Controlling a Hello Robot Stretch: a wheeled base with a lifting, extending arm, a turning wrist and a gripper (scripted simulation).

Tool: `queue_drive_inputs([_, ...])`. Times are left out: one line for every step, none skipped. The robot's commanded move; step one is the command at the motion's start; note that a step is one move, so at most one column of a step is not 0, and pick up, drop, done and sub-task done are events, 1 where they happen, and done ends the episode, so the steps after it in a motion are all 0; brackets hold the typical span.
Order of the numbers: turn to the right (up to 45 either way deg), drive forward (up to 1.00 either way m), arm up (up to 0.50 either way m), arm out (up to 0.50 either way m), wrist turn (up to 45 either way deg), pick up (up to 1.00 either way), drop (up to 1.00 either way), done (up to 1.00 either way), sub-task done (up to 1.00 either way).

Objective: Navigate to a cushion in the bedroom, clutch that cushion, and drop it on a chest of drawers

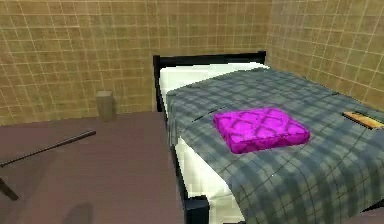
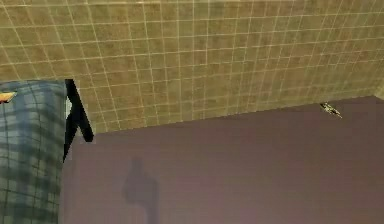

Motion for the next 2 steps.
queue_drive_inputs([-45.0, 0.00, 0.00, 0.00, 0.0, 0.00, 0.00, 0.00, 0.00])
queue_drive_inputs([-24.0, 0.00, 0.00, 0.00, 0.0, 0.00, 0.00, 0.00, 0.00])
